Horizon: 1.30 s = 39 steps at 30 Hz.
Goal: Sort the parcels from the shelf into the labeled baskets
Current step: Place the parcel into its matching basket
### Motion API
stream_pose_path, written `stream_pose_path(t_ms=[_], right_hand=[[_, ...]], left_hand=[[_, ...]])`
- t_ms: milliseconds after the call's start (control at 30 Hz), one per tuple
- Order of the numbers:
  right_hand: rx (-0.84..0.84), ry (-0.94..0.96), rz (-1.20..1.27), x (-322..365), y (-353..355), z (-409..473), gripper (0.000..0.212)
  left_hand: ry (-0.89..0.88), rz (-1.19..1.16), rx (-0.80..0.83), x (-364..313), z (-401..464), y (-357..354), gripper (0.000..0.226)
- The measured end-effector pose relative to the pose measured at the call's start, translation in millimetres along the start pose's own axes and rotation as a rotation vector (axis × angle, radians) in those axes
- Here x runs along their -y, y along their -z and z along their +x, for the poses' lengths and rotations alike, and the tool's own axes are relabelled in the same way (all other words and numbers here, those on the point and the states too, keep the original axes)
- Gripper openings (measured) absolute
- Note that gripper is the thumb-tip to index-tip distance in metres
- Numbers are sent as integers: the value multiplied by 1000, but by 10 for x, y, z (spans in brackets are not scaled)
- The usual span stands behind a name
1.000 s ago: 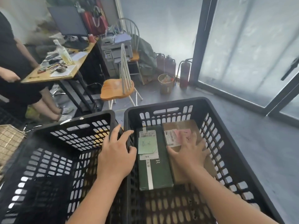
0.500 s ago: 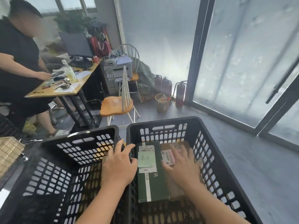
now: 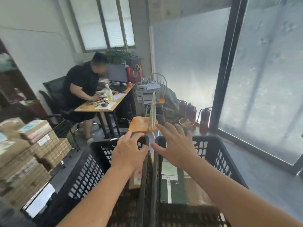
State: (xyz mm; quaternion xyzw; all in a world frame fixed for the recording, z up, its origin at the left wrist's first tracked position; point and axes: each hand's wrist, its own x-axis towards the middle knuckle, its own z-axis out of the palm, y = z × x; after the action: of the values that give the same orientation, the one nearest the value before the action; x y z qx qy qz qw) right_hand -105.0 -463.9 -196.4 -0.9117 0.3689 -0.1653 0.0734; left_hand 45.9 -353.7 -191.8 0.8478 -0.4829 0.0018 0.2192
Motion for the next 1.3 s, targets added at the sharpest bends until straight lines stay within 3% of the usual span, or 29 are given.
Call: stream_pose_path(t_ms=[167,500,900,1067,1300], right_hand=[[-64,216,77,532,171,127,78],[9,670,238,1705,544,-142,71],[201,1201,516,3707,888,-1562,73],[318,1261,649,4423,985,-1995,69],[526,1137,873,5471,1254,-2045,63]], left_hand=[[123,121,-183,167,-320,675,52],[475,347,-446,300,-1661,1734,54],[1007,550,-635,516,-4113,2929,56],[1062,575,-674,610,-4602,3310,54],[1038,580,-704,979,-4525,4043,57]])
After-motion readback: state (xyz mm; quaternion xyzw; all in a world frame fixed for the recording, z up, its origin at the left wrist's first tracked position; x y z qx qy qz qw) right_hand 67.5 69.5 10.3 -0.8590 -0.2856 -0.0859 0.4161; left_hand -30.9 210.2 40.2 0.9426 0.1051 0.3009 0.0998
